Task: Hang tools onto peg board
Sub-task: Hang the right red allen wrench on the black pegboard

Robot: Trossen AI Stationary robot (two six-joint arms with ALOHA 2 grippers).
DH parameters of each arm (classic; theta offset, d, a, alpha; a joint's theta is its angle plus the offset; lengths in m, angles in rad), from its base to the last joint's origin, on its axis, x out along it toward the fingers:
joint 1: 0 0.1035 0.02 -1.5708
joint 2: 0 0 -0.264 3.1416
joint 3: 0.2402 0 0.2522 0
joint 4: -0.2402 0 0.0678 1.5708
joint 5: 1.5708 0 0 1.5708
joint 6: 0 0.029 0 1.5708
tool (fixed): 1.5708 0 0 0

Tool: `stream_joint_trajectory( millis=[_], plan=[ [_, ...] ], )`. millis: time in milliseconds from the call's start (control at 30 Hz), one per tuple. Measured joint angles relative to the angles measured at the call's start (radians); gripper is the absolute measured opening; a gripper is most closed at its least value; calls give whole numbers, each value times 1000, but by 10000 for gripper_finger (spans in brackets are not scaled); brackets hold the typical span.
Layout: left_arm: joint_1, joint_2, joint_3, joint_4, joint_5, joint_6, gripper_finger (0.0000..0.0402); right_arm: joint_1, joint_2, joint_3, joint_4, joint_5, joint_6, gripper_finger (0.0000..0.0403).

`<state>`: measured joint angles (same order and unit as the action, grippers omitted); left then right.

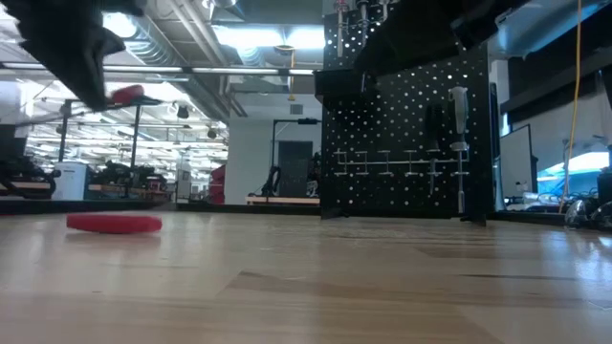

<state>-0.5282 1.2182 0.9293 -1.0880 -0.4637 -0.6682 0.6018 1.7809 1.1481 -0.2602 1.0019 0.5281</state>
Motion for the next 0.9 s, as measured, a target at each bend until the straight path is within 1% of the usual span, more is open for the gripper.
stream_joint_trajectory(
  millis=[100, 167, 200, 267, 333, 400, 500, 567, 633, 700, 767, 800, 900],
  plan=[
    [13, 0, -7, 50, -107, 9, 1, 0, 0, 0, -15, 18, 43, 255],
    [13, -3, -6, 150, -182, 59, 1, -1, -6, 0, -25, 57, 103, 255],
    [12, -4, -6, 217, -206, 100, 1, -4, -15, 0, -32, 58, 127, 255],
    [11, -1, -6, 319, -221, 184, 0, -7, -39, 0, -32, 52, 145, 255],
    [15, 7, -6, 387, -224, 237, 1, -6, -59, 0, -29, 67, 149, 255],
    [21, 15, -6, 409, -221, 253, 1, -6, -66, 0, -32, 71, 148, 255],
    [46, 32, -21, 379, -181, 242, 1, -7, -61, 0, -54, 45, 154, 255],
    [78, 42, -69, 432, -160, 256, 1, -7, -46, 0, -56, 28, 159, 255],
    [130, 62, -121, 581, -108, 325, 1, -7, -37, -10, -58, 24, 163, 255],
    [187, 88, -165, 736, -29, 402, 1, -7, -36, -13, -72, 24, 177, 255],
    [239, 125, -187, 855, 47, 463, 1, -7, -37, -13, -96, 29, 195, 255],
    [260, 148, -188, 892, 81, 481, 1, -7, -37, -13, -110, 35, 204, 255],
    [301, 229, -189, 969, 130, 523, 1, -7, -37, -14, -130, 36, 208, 255]
  ],
)
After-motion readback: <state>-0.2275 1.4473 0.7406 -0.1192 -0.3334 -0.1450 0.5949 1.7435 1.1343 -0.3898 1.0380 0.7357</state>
